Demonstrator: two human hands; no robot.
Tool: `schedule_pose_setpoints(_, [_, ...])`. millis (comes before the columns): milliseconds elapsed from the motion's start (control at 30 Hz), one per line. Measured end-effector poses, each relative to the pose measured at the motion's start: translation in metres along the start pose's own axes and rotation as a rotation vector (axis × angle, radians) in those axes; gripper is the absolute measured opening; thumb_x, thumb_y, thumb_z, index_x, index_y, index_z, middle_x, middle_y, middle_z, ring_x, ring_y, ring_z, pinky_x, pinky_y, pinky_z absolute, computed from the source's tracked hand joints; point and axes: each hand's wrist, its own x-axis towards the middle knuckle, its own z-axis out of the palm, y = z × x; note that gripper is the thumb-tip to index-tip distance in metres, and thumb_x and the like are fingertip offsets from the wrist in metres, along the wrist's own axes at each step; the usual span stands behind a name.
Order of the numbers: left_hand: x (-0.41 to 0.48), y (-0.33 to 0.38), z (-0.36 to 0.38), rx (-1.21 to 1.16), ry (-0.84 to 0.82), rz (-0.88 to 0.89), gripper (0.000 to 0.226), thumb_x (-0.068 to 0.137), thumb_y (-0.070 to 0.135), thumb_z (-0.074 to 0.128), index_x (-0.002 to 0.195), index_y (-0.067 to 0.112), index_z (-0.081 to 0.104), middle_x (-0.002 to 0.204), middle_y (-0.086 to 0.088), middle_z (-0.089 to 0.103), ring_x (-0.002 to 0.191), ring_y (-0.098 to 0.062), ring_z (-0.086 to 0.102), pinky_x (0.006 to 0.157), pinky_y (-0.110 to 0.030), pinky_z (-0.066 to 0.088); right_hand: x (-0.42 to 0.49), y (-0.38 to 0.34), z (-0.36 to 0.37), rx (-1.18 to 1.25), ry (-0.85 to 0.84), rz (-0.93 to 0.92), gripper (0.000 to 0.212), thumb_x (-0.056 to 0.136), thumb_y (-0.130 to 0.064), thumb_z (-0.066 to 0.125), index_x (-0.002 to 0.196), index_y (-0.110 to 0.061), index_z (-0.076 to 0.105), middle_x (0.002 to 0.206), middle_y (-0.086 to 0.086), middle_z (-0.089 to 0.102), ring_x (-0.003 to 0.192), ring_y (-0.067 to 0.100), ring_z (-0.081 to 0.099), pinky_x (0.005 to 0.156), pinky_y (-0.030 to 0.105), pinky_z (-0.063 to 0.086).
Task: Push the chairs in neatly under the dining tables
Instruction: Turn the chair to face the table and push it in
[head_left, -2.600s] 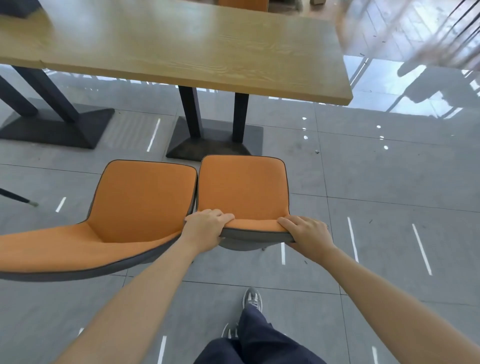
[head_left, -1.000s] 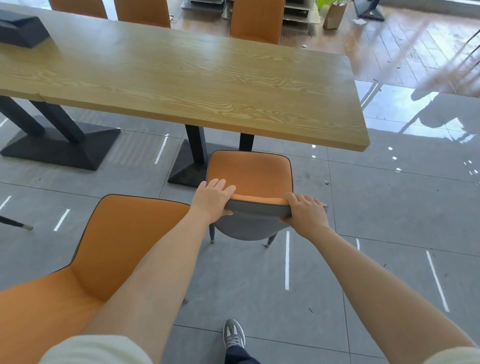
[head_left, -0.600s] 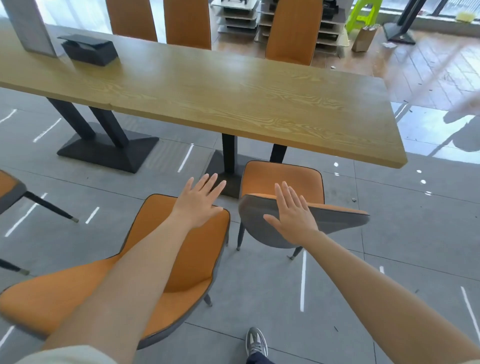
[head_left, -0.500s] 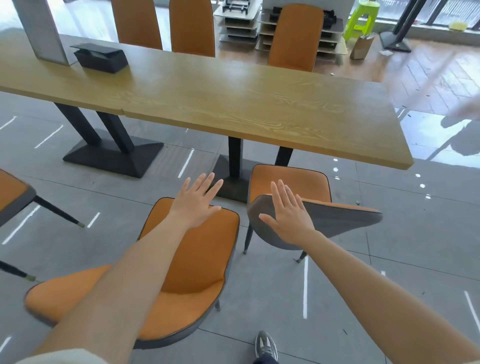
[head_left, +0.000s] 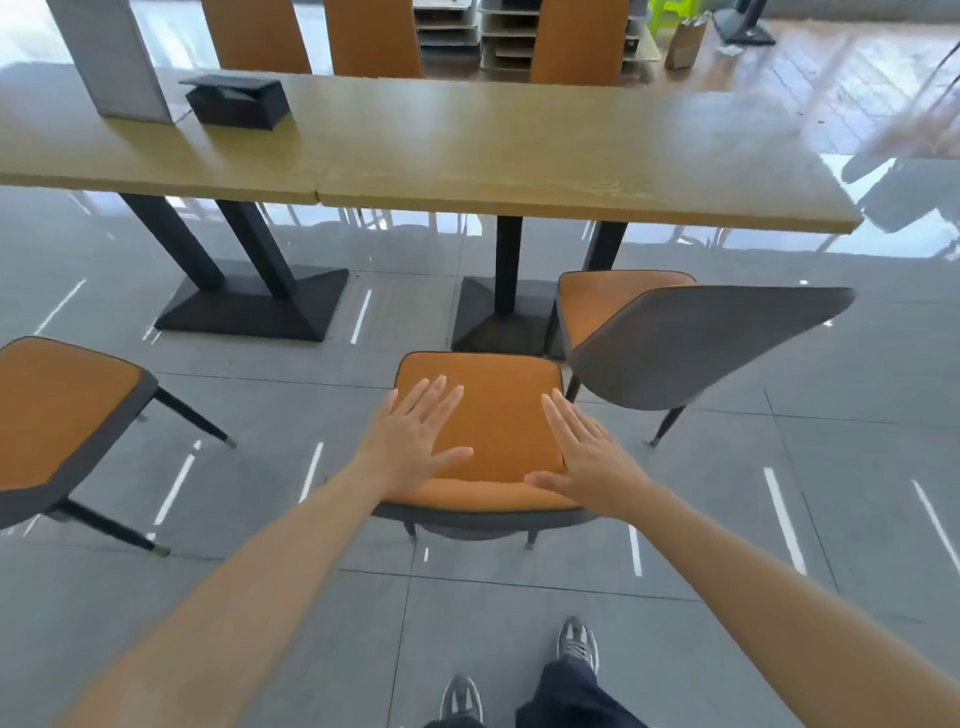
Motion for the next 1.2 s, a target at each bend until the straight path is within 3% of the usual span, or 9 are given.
schedule_pose_setpoints(100, [-0.028, 0.001, 0.013, -0.081, -0.127, 0.056, 0.095, 0.068, 0.081, 0.009, 0.147, 0.031, -0.005, 0.16, 0.003, -0.002, 0.147, -0.018, -0.001, 0.119, -0.045, 0.001, -0.02, -0.003, 0.02, 0.04, -0.108, 0.011, 0.107, 0.072, -0.072, 0.049, 0.143, -0.032, -0.021, 0.158, -0.007, -0.013, 0.146, 0.018, -0.001, 0.117, 0.04, 0.013])
schedule_pose_setpoints(167, [-0.043, 0.004, 0.025, -0.084, -0.195, 0.095, 0.096, 0.069, 0.083, 0.021, 0.147, 0.031, 0.002, 0.159, 0.002, 0.011, 0.146, -0.019, 0.012, 0.118, -0.045, 0.012, -0.032, -0.001, 0.033, 0.033, -0.134, 0.013, 0.109, 0.07, -0.07, 0.058, 0.143, -0.036, -0.016, 0.159, -0.007, -0.004, 0.145, 0.019, 0.009, 0.115, 0.041, 0.02])
schedule_pose_setpoints(267, [-0.054, 0.006, 0.044, 0.037, -0.117, 0.168, 0.077, 0.083, 0.048, 0.057, 0.145, 0.026, 0.019, 0.149, 0.0, 0.036, 0.134, -0.02, 0.036, 0.108, -0.039, 0.032, -0.04, 0.0, 0.049, -0.092, -0.075, -0.003, 0.097, 0.078, -0.056, 0.062, 0.146, -0.031, -0.001, 0.157, -0.002, 0.016, 0.139, 0.023, 0.025, 0.112, 0.038, 0.028])
schedule_pose_setpoints(333, [-0.05, -0.001, 0.046, 0.044, -0.049, 0.156, 0.063, 0.086, 0.024, 0.055, 0.142, 0.026, 0.027, 0.14, 0.0, 0.046, 0.126, -0.021, 0.045, 0.098, -0.036, 0.04, -0.034, -0.002, 0.052, -0.152, -0.004, 0.014, 0.081, 0.085, -0.045, 0.06, 0.146, -0.026, 0.011, 0.148, 0.001, 0.035, 0.129, 0.024, 0.041, 0.103, 0.036, 0.038])
schedule_pose_setpoints(467, [-0.041, -0.015, 0.043, 0.07, -0.024, 0.119, 0.043, 0.086, 0.019, 0.052, 0.128, 0.024, 0.042, 0.116, 0.001, 0.062, 0.103, -0.023, 0.059, 0.072, -0.031, 0.043, -0.019, -0.008, 0.055, -0.237, 0.104, 0.035, 0.045, 0.089, -0.023, 0.056, 0.13, -0.021, 0.038, 0.115, 0.005, 0.061, 0.097, 0.024, 0.058, 0.077, 0.034, 0.051])
schedule_pose_setpoints(633, [-0.033, -0.02, 0.038, 0.037, 0.147, 0.217, 0.042, 0.073, 0.004, 0.066, 0.113, 0.017, 0.062, 0.092, -0.003, 0.071, 0.076, -0.025, 0.067, 0.056, -0.024, 0.045, -0.007, -0.006, 0.056, -0.182, 0.205, -0.005, 0.029, 0.09, -0.012, 0.049, 0.118, -0.017, 0.052, 0.107, 0.006, 0.065, 0.093, 0.027, 0.059, 0.078, 0.035, 0.049])
schedule_pose_setpoints(767, [-0.012, -0.029, 0.029, -0.004, 0.156, 0.232, 0.043, 0.066, -0.008, 0.069, 0.106, 0.009, 0.068, 0.082, -0.01, 0.073, 0.065, -0.029, 0.068, 0.053, -0.031, 0.055, 0.014, -0.004, 0.046, -0.156, 0.267, -0.032, 0.026, 0.089, -0.009, 0.049, 0.114, -0.013, 0.057, 0.103, 0.009, 0.067, 0.09, 0.031, 0.061, 0.075, 0.034, 0.046])
schedule_pose_setpoints(933, [0.038, -0.047, 0.021, -0.041, 0.116, 0.202, 0.044, 0.085, 0.0, 0.049, 0.127, 0.012, 0.052, 0.111, -0.013, 0.067, 0.093, -0.031, 0.065, 0.077, -0.038, 0.054, 0.055, 0.006, 0.02, -0.144, 0.267, -0.043, 0.024, 0.09, -0.011, 0.051, 0.113, -0.011, 0.058, 0.102, 0.012, 0.067, 0.088, 0.033, 0.061, 0.075, 0.035, 0.048])
schedule_pose_setpoints(1200, [0.142, -0.078, -0.006, 0.053, 0.094, 0.14, 0.047, 0.089, 0.006, 0.046, 0.133, 0.019, 0.043, 0.118, -0.006, 0.063, 0.101, -0.027, 0.061, 0.085, -0.036, 0.051, 0.148, 0.033, -0.034, -0.142, 0.289, -0.041, 0.026, 0.086, -0.003, 0.047, 0.108, -0.009, 0.06, 0.096, 0.014, 0.067, 0.083, 0.035, 0.059, 0.07, 0.037, 0.046])
